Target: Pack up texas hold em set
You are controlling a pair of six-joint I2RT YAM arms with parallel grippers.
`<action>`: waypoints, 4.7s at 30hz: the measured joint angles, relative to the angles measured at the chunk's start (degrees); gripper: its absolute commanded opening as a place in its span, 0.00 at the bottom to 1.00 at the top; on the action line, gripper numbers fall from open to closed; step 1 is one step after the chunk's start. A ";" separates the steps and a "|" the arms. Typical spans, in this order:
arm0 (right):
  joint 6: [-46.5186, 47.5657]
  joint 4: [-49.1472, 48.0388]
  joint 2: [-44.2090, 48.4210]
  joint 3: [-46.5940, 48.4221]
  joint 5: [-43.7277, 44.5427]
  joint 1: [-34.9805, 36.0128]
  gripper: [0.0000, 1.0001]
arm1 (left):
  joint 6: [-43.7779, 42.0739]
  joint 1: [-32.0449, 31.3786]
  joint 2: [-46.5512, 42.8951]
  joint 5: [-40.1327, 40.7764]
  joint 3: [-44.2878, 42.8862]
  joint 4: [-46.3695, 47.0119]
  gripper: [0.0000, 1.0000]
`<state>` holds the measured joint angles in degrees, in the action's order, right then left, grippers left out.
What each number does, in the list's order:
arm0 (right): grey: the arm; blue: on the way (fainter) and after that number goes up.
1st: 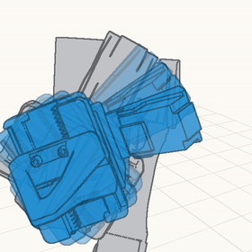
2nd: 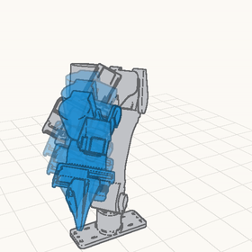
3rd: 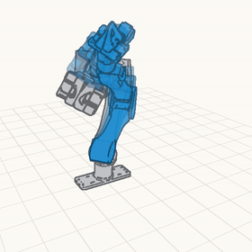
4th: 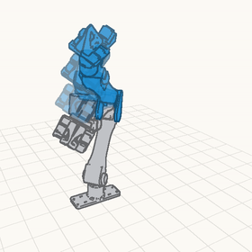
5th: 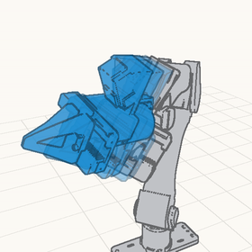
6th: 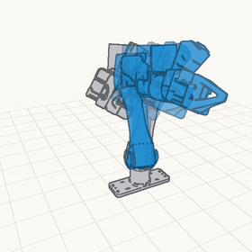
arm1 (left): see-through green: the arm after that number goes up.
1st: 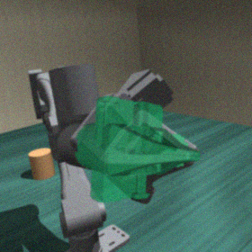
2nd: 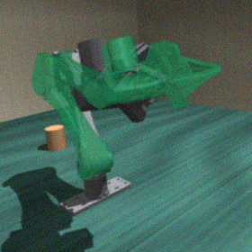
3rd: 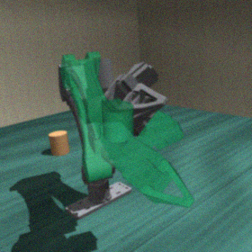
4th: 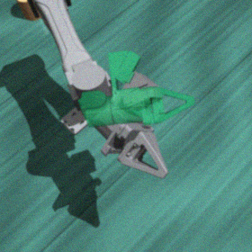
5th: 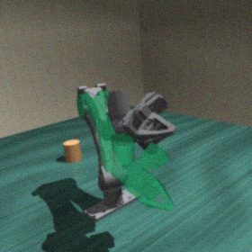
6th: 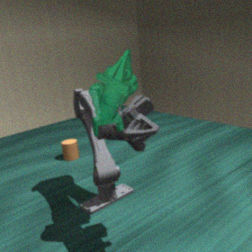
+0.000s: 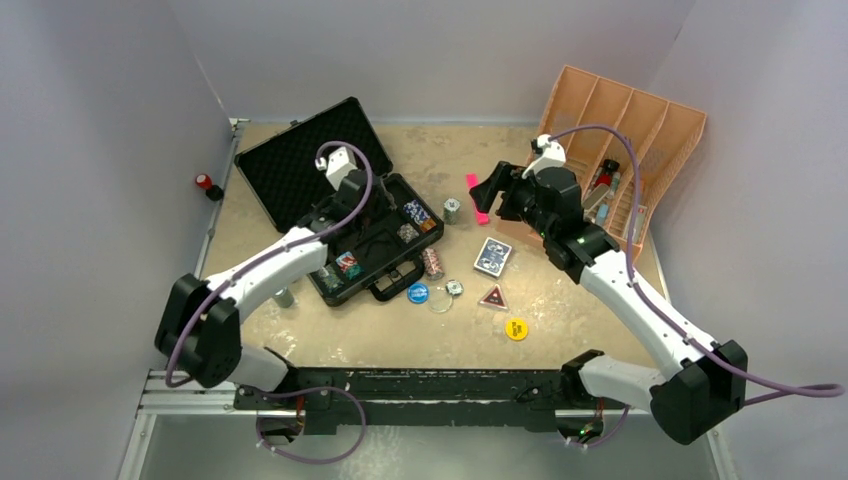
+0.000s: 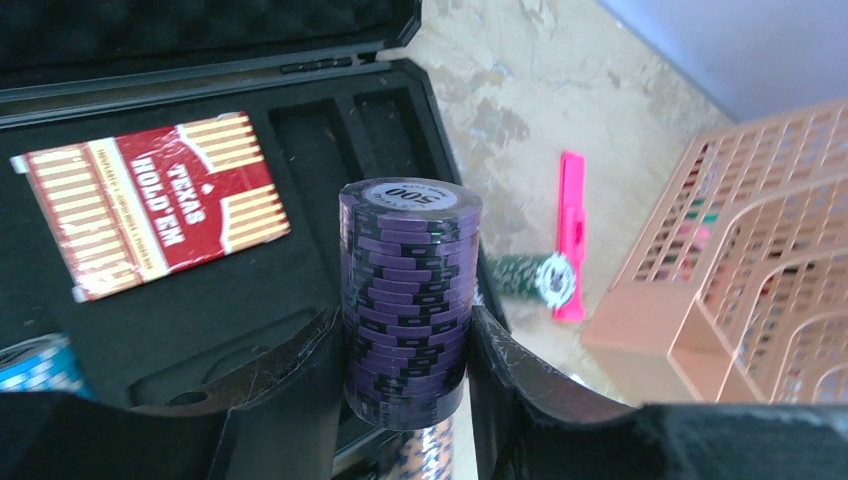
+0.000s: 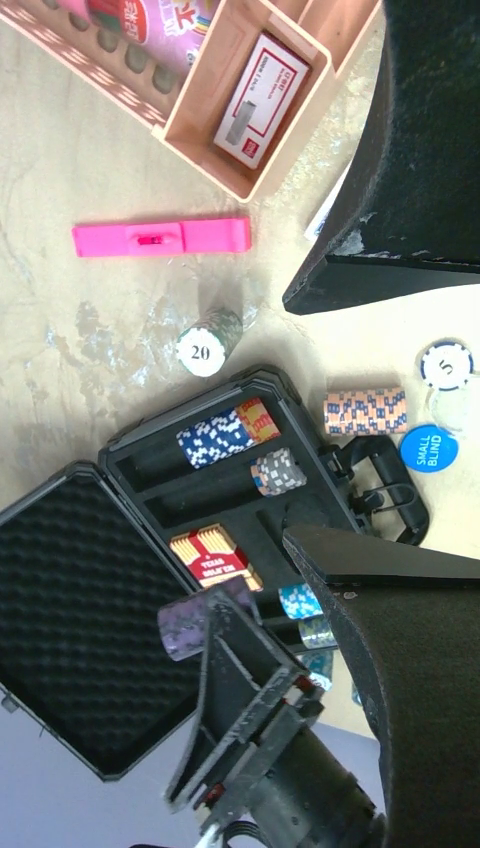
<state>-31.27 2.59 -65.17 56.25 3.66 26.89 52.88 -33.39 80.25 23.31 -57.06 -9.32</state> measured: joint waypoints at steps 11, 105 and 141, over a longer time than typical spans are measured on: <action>-1.86 -0.33 0.07 -3.89 0.33 0.00 0.79 | 12.11 0.00 17.25 4.09 -13.68 0.26 0.00; 4.83 2.01 -22.03 3.56 -7.13 6.84 0.75 | -28.02 3.02 -23.08 1.27 -3.13 -8.41 0.60; -1.97 11.04 -42.10 11.89 -4.61 12.48 0.31 | -29.92 3.76 -33.09 -9.77 5.44 1.16 0.61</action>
<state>-33.23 13.63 -107.26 68.14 -0.95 39.38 22.96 -29.63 47.16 13.54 -51.62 -8.16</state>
